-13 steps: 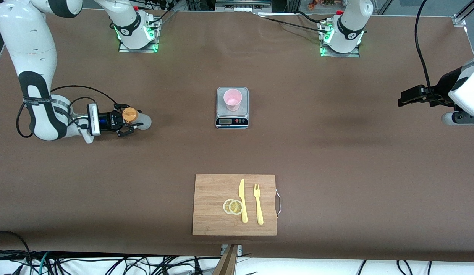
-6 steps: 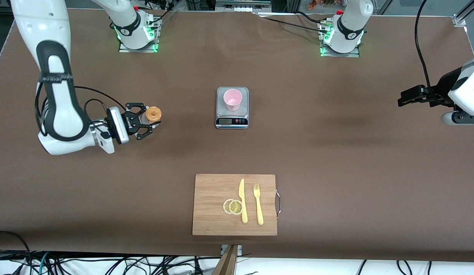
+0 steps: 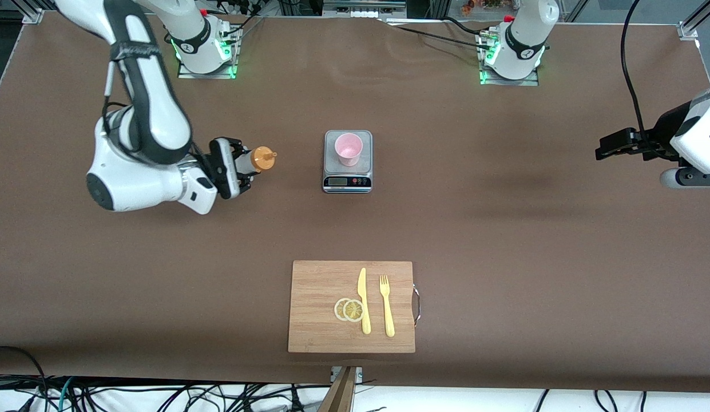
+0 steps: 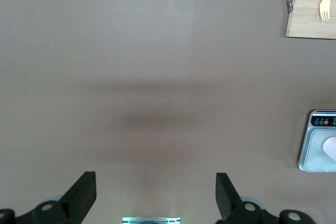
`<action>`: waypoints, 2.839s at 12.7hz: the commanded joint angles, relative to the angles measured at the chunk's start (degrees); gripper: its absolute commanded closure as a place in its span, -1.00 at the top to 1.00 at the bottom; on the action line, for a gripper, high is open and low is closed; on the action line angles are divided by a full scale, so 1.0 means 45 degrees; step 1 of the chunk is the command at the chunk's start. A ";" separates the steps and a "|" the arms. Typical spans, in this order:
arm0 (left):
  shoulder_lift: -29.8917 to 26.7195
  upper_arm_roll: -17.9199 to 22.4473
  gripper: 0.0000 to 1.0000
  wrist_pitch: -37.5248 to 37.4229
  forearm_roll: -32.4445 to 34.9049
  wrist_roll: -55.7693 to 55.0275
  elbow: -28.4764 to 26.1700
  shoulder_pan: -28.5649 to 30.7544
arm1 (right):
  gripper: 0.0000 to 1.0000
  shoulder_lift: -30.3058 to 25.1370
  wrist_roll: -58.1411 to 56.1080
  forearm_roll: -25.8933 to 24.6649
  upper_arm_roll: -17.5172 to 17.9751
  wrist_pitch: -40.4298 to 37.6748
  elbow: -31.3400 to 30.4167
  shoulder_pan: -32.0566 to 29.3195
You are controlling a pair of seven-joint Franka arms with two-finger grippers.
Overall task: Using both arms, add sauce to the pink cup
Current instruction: 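Lift and carry the bottle with the right gripper over the cup, then tilt the bottle nozzle into the pink cup and squeeze sauce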
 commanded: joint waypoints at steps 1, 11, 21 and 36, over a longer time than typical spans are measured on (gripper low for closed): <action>0.0052 -0.0093 1.00 -0.0181 0.0234 0.0244 0.0168 0.0059 | -0.61 -0.0471 0.2263 -0.1785 -0.0038 0.0569 -0.0115 0.1253; 0.0052 -0.0073 1.00 -0.0181 0.0194 0.0264 0.0168 0.0078 | -0.59 -0.0121 0.9671 -0.7084 -0.0019 0.1996 0.0120 0.5495; 0.0071 -0.0093 1.00 -0.0181 0.0194 0.0264 0.0187 0.0078 | -0.59 0.0563 1.2506 -1.0500 -0.0038 0.1840 0.0081 0.7877; 0.0071 -0.0073 1.00 -0.0181 0.0194 0.0283 0.0187 0.0078 | -0.59 0.0583 1.2859 -1.1618 -0.0038 0.1215 0.0374 0.8271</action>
